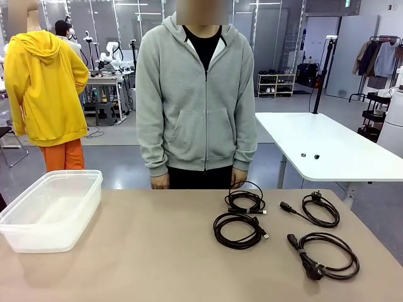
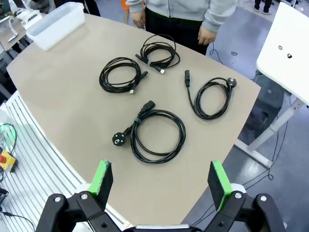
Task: Organize and store the cables.
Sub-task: Place the Power Cable into the Organizing box.
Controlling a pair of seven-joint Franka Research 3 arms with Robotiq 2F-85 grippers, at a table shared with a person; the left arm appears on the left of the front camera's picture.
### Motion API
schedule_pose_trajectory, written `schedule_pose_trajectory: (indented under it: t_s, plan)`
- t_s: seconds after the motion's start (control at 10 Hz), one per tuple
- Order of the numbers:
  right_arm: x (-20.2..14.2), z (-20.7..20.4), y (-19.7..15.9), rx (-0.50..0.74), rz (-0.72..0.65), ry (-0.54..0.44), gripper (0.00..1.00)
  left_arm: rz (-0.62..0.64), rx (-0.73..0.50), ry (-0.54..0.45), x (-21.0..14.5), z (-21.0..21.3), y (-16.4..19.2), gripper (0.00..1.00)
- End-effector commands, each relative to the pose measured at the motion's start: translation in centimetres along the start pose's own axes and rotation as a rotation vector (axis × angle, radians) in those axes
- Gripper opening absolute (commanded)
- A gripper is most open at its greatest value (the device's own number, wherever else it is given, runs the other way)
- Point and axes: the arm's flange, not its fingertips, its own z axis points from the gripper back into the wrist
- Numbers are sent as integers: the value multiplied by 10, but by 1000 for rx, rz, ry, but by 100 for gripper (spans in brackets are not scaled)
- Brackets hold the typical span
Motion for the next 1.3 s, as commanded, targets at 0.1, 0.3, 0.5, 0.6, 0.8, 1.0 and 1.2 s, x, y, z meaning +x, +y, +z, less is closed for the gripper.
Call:
schedule_pose_trajectory:
  t_s: [0.1, 0.3, 0.5, 0.6, 0.8, 1.0, 1.2]
  plan:
    - [-13, -12, 18, 14, 32, -16, 100, 6, 24, 2, -12, 1, -3, 100]
    - [-14, -11, 20, 10, 32, -12, 100, 24, 48, -6, -16, 9, -2, 100]
    - [2, 1, 2, 8, 13, -8, 100, 18, 23, -5, -5, 7, 5, 100]
    - [2, 1, 2, 8, 13, -8, 100, 18, 23, -5, -5, 7, 5, 100]
    - [2, 1, 2, 8, 13, -8, 100, 18, 23, -5, -5, 7, 5, 100]
    - [2, 1, 2, 8, 13, -8, 100, 18, 23, -5, -5, 7, 5, 100]
    - [2, 1, 2, 8, 13, -8, 100, 18, 23, -5, -5, 7, 5, 100]
